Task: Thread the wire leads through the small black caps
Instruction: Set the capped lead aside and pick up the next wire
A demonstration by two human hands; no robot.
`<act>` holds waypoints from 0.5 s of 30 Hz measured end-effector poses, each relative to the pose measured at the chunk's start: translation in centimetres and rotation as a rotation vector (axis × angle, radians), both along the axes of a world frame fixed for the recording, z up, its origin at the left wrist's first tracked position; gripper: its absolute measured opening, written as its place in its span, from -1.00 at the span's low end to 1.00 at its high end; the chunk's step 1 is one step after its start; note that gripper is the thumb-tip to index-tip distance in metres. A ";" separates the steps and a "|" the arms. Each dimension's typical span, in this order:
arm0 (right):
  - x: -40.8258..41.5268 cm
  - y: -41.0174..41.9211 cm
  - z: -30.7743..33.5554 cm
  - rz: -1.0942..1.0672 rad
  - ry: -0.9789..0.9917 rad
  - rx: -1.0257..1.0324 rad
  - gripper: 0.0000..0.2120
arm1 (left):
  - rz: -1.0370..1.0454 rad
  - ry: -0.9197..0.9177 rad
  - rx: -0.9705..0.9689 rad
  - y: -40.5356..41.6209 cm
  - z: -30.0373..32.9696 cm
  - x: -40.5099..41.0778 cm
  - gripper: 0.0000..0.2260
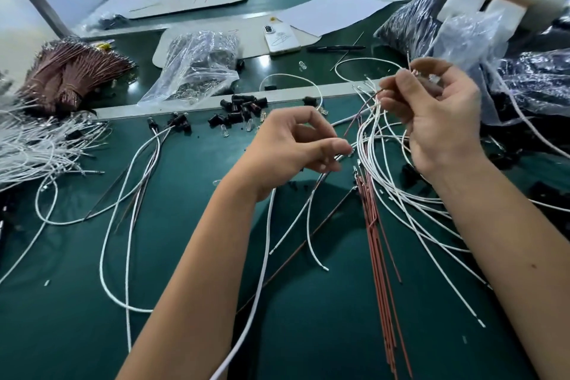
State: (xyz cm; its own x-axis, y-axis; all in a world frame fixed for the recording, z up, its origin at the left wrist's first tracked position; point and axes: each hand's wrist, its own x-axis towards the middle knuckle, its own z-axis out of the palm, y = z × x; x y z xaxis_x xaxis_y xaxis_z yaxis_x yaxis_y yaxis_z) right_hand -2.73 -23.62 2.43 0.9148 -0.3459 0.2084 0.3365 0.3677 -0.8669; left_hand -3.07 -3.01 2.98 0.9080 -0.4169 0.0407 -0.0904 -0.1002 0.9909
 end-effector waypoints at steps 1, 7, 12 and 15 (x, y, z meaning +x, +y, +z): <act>0.0 0.1 0.0 0.008 -0.007 0.021 -0.70 | 0.012 0.017 -0.046 0.1 -0.2 0.0 -0.85; -0.5 1.4 -0.6 0.339 0.228 -0.257 -0.66 | 0.214 0.221 -0.428 0.5 -0.9 0.6 -0.87; -1.2 3.0 -1.6 0.599 0.236 -0.470 -0.76 | 0.292 0.222 -0.409 -0.6 -1.5 0.4 -0.76; -1.4 3.1 -1.9 0.663 0.236 -0.493 -0.83 | 0.277 0.243 -0.453 -1.0 -1.5 0.2 -0.77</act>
State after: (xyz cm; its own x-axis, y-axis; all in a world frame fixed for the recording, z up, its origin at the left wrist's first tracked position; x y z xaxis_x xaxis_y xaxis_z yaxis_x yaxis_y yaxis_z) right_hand -4.09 -20.50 0.54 0.9344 0.3551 -0.0269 -0.0239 -0.0128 -0.9996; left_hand -2.91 -4.02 1.49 0.9864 -0.1519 -0.0631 0.1135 0.3510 0.9295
